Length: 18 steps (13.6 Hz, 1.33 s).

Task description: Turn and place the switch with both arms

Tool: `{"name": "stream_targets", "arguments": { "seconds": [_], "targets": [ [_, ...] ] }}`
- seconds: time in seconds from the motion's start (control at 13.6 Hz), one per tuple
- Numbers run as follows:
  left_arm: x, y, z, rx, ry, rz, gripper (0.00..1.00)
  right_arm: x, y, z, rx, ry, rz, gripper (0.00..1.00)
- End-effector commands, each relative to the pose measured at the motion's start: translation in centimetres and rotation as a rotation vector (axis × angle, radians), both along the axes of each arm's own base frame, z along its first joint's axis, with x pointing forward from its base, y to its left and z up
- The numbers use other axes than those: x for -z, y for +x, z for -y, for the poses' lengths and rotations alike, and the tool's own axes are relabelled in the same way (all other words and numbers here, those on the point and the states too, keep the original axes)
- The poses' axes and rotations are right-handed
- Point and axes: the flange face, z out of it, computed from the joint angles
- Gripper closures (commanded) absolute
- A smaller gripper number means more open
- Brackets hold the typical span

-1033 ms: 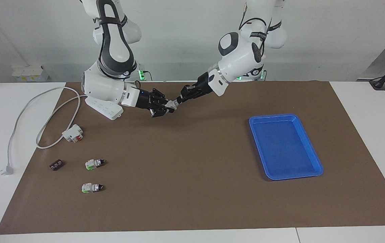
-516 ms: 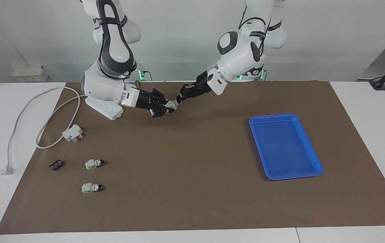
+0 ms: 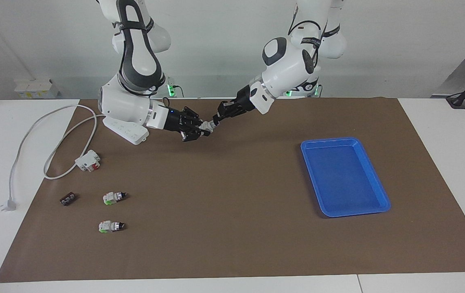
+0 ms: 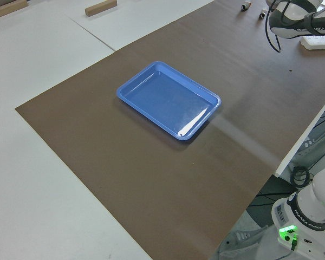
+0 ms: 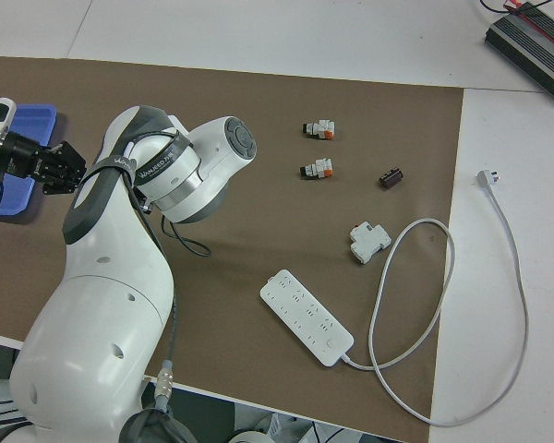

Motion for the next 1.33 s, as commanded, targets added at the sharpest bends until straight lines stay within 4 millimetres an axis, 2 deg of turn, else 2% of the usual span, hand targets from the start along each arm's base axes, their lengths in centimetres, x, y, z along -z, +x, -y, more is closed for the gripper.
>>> {"name": "stream_targets", "arguments": {
  "seconds": [0.0, 0.74, 1.25],
  "targets": [
    [0.2, -0.5, -0.4, 0.032, -0.003, 0.071, 1.0, -0.9, -0.2, 0.0, 0.026, 0.007, 0.001, 1.0],
    [0.5, 1.2, -2.1, 0.241, 0.004, 0.383, 1.0, -1.2, 0.3, 0.3, 0.063, -0.019, 0.039, 1.0],
    [0.5, 3.0, -4.4, 0.433, 0.027, 0.671, 1.0, -1.2, 0.3, 0.4, 0.061, -0.021, 0.044, 1.0]
  ]
}}
